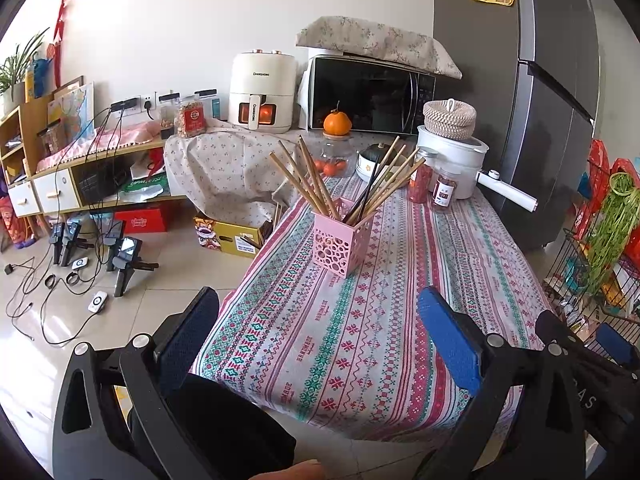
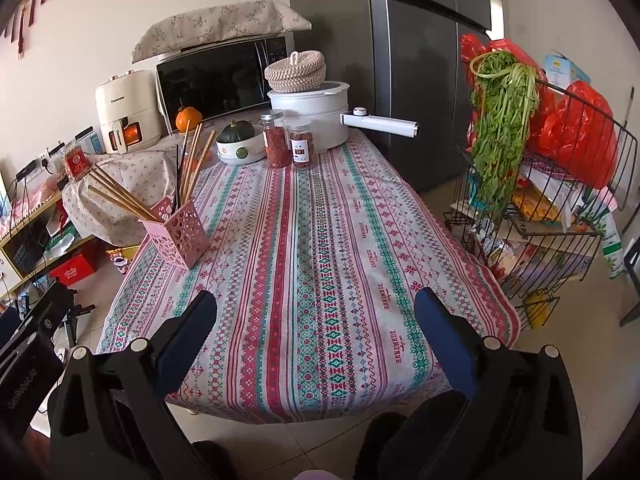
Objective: Organize utensils
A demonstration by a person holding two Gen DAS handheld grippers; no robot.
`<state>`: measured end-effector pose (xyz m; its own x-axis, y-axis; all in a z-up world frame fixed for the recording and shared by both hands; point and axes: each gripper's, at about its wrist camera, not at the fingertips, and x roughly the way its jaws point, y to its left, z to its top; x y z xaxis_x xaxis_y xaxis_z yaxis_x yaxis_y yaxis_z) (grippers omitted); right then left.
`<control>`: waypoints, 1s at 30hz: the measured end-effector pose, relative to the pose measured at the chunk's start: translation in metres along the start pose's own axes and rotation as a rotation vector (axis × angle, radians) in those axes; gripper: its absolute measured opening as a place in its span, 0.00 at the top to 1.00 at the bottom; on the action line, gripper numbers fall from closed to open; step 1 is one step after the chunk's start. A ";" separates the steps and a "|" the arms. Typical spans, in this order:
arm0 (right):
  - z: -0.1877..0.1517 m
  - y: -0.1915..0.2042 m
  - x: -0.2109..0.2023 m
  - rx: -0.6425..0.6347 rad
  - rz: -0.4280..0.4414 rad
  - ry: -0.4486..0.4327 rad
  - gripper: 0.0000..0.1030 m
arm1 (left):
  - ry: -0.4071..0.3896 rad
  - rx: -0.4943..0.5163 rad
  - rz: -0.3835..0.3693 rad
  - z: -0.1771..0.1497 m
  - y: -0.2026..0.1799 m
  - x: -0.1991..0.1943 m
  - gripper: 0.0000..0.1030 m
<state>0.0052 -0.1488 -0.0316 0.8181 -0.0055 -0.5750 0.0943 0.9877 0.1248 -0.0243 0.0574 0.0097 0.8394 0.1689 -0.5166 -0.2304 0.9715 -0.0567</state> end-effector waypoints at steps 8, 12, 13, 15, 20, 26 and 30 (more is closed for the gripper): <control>0.000 0.000 0.000 0.000 0.000 0.002 0.07 | 0.004 0.001 -0.002 -0.002 0.002 0.000 0.07; -0.001 0.000 0.001 -0.001 0.001 0.007 0.07 | 0.006 -0.001 -0.001 -0.005 0.004 -0.001 0.07; -0.001 0.000 0.001 -0.002 0.002 0.008 0.07 | 0.007 -0.001 -0.001 -0.007 0.005 -0.003 0.07; -0.001 0.001 0.002 -0.003 0.002 0.009 0.07 | 0.006 0.000 -0.001 -0.004 0.004 -0.001 0.07; -0.003 0.000 0.005 -0.002 0.006 0.022 0.07 | 0.008 0.000 -0.001 -0.004 0.004 0.000 0.07; -0.003 0.000 0.006 -0.002 0.009 0.023 0.07 | 0.020 -0.003 -0.008 -0.007 0.006 0.000 0.07; -0.004 0.000 0.008 -0.002 0.018 0.029 0.07 | 0.035 0.002 -0.016 -0.016 0.008 -0.005 0.07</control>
<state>0.0092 -0.1481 -0.0389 0.8031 0.0167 -0.5956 0.0785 0.9879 0.1336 -0.0380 0.0620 -0.0022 0.8256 0.1472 -0.5448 -0.2159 0.9743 -0.0639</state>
